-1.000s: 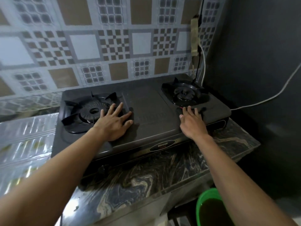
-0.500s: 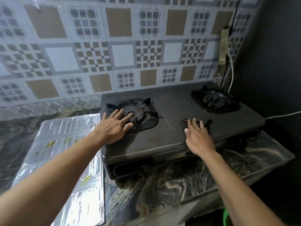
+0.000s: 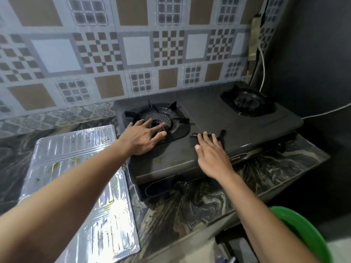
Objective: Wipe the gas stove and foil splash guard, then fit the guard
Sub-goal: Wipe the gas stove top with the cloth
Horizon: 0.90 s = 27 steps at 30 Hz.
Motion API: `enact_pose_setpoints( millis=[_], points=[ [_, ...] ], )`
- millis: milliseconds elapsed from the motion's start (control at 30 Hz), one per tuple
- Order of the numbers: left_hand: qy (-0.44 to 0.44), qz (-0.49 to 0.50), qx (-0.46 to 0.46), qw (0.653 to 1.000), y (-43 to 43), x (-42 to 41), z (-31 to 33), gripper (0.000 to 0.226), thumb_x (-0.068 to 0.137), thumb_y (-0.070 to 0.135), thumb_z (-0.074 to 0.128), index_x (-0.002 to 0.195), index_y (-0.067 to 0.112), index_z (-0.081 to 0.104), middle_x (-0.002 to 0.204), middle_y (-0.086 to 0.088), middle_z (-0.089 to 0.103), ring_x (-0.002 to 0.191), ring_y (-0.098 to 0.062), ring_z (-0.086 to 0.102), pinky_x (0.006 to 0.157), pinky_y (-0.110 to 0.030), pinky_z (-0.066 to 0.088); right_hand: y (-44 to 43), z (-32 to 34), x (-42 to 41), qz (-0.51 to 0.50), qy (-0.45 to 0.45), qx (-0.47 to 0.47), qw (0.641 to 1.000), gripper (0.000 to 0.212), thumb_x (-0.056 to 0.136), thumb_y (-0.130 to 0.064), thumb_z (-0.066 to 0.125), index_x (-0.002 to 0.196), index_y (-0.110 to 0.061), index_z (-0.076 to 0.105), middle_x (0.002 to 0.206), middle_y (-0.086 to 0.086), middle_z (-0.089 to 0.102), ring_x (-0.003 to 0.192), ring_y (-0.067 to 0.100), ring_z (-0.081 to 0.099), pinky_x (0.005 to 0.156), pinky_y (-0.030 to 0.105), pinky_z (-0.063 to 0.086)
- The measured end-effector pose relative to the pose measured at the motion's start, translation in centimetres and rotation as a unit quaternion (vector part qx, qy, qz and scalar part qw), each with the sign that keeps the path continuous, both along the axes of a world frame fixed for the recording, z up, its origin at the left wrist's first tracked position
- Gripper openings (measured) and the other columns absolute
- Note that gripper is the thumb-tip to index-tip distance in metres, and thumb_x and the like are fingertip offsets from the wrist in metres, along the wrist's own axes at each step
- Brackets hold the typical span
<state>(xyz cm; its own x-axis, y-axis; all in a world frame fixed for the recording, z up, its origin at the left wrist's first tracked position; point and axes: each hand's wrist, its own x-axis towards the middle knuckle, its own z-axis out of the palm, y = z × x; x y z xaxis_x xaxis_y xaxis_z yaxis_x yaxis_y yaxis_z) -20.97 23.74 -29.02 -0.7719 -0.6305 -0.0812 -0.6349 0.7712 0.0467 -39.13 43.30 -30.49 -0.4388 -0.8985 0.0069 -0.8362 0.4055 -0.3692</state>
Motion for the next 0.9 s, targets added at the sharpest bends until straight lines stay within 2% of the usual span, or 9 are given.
enact_pose_setpoints(
  millis=[100, 233, 433, 567, 733, 900],
  points=[
    [0.007, -0.01, 0.001, 1.0, -0.6, -0.1, -0.2, 0.078, 0.084, 0.082, -0.004, 0.154, 0.052, 0.012, 0.166, -0.01, 0.019, 0.151, -0.035, 0.02, 0.118, -0.059, 0.024, 0.4, -0.2, 2.8, 0.023, 0.0, -0.013, 1.0, 0.054, 0.107, -0.034, 0.024, 0.157, -0.016, 0.02, 0.165, 0.001, 0.011, 0.152, 0.021, 0.0, 0.123, 0.039, 0.004],
    [0.014, -0.02, -0.003, 1.0, -1.2, -0.2, -0.8, 0.086, 0.078, 0.087, -0.01, 0.154, 0.051, 0.009, 0.163, -0.011, 0.027, 0.15, -0.034, 0.025, 0.116, -0.057, 0.028, 1.0, -0.9, 7.4, 0.071, 0.013, -0.044, 0.996, 0.054, 0.107, -0.033, 0.024, 0.157, -0.015, 0.018, 0.165, 0.001, 0.011, 0.152, 0.02, -0.002, 0.123, 0.037, 0.001],
    [0.026, -0.023, 0.021, 0.999, -1.3, -0.4, -0.1, 0.076, 0.083, 0.086, 0.006, 0.153, 0.055, 0.007, 0.164, -0.01, 0.026, 0.146, -0.037, 0.032, 0.115, -0.055, 0.031, 1.5, -1.1, 9.2, 0.091, 0.009, -0.067, 0.994, 0.053, 0.107, -0.032, 0.025, 0.157, -0.017, 0.019, 0.165, -0.001, 0.011, 0.152, 0.016, -0.001, 0.123, 0.033, 0.0],
    [0.028, -0.039, 0.039, 0.998, -2.1, -0.1, -0.1, 0.079, 0.079, 0.091, 0.004, 0.15, 0.058, 0.012, 0.163, -0.006, 0.028, 0.147, -0.034, 0.031, 0.111, -0.064, 0.031, 1.9, -1.1, 6.6, 0.052, 0.0, -0.073, 0.996, 0.052, 0.107, -0.031, 0.028, 0.157, -0.018, 0.022, 0.165, -0.001, 0.013, 0.152, 0.016, 0.004, 0.123, 0.031, 0.002],
    [0.045, -0.064, 0.057, 0.995, -2.4, 0.1, 0.1, 0.078, 0.082, 0.089, 0.009, 0.151, 0.056, 0.019, 0.162, -0.003, 0.032, 0.146, -0.031, 0.034, 0.109, -0.064, 0.034, 2.5, -1.3, 3.4, -0.036, -0.01, -0.078, 0.996, 0.051, 0.107, -0.03, 0.028, 0.156, -0.016, 0.024, 0.165, 0.0, 0.014, 0.152, 0.017, 0.003, 0.122, 0.032, 0.002],
    [0.047, -0.063, 0.08, 0.994, -2.8, 0.0, 0.0, 0.08, 0.078, 0.093, 0.01, 0.149, 0.057, 0.023, 0.162, 0.004, 0.03, 0.148, -0.03, 0.029, 0.11, -0.07, 0.027, 2.2, -1.6, 6.0, -0.032, 0.01, -0.083, 0.996, 0.052, 0.107, -0.031, 0.026, 0.156, -0.015, 0.023, 0.165, 0.001, 0.014, 0.152, 0.019, 0.0, 0.123, 0.037, 0.003]
  ],
)
